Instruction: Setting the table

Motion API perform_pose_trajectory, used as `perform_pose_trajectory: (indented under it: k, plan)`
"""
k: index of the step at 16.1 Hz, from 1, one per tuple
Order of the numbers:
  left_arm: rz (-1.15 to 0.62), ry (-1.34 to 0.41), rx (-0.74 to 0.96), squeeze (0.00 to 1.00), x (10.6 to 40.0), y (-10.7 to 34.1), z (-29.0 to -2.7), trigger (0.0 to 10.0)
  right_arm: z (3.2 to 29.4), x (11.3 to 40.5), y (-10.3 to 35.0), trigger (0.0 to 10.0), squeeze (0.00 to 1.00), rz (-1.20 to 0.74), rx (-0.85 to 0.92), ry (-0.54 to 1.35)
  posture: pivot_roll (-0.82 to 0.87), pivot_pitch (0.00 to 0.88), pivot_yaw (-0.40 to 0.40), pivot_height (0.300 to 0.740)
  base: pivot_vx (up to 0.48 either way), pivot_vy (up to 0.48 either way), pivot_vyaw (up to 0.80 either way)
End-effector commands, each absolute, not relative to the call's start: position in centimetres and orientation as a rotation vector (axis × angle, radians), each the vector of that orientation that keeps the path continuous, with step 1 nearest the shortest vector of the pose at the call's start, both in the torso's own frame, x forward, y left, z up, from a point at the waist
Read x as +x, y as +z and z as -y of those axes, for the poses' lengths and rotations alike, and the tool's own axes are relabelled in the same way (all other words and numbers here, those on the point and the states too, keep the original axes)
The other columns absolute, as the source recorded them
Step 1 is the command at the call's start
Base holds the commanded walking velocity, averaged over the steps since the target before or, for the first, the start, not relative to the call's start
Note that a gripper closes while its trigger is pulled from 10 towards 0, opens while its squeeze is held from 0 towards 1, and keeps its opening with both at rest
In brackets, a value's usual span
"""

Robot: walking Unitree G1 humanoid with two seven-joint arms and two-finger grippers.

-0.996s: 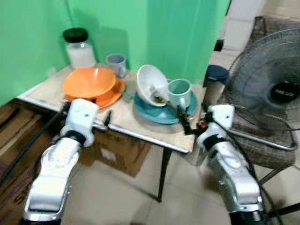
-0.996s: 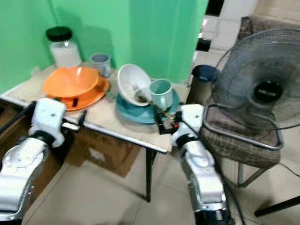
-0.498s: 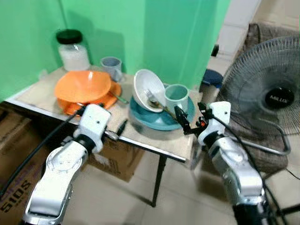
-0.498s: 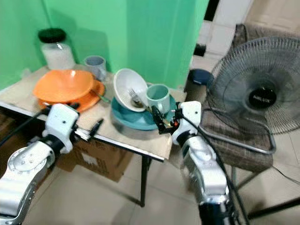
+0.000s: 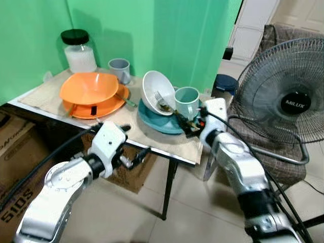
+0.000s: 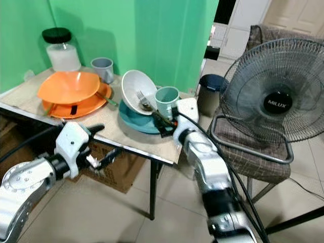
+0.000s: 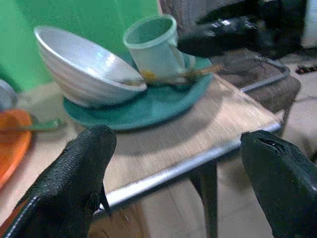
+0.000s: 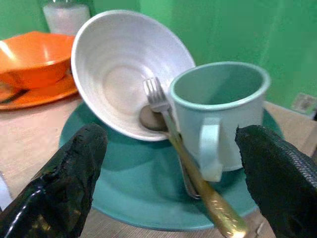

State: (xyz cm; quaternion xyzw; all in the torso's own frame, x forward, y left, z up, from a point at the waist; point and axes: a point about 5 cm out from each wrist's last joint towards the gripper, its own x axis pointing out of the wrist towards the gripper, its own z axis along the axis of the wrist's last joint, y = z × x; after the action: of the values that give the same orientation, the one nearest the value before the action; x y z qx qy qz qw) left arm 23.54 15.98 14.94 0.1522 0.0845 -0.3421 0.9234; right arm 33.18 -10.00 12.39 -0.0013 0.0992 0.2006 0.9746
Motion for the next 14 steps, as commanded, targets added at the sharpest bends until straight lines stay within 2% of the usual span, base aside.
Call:
perform_pose_trajectory:
  k: [1,2,3,9,10,11,14]
  plan:
    - [-0.168,-0.729,0.316,0.0,23.3,15.2,-15.8,10.0,10.1,33.8,12.0,10.0,0.72,-0.227,-0.046,0.369,0.04,0.009,-0.065,0.74,0.0,0.0,0.0]
    - [-0.172,-0.735,0.318,0.0,23.1,15.2,-15.8,10.0,9.9,34.1,11.9,10.0,0.48,-0.233,-0.046,0.358,0.04,0.01,-0.067,0.74,0.0,0.0,0.0]
    - [-0.179,-0.74,0.315,0.0,22.8,15.1,-15.9,10.0,9.7,34.4,11.7,10.0,0.0,-0.245,-0.05,0.34,0.05,0.008,-0.072,0.74,0.0,0.0,0.0]
    - [-0.209,-0.79,0.304,0.0,21.3,15.1,-16.2,10.0,9.8,36.0,11.4,10.0,0.0,-0.231,0.05,0.186,0.07,0.0,-0.08,0.74,0.0,0.0,0.0]
    - [-0.21,-0.79,0.306,0.0,21.3,15.0,-16.3,10.0,9.7,36.2,11.7,3.2,0.0,-0.212,0.074,0.186,0.07,0.0,-0.081,0.74,0.0,0.0,0.0]
    - [-0.213,-0.791,0.307,0.0,21.2,15.1,-16.3,10.0,9.6,36.4,11.8,0.0,0.0,-0.197,0.08,0.192,0.07,0.0,-0.082,0.74,0.0,0.0,0.0]
    - [-0.216,-0.791,0.309,0.0,21.1,15.1,-16.3,10.0,9.9,36.7,11.8,0.0,0.0,-0.192,0.071,0.178,0.07,0.0,-0.082,0.74,0.0,0.0,0.0]
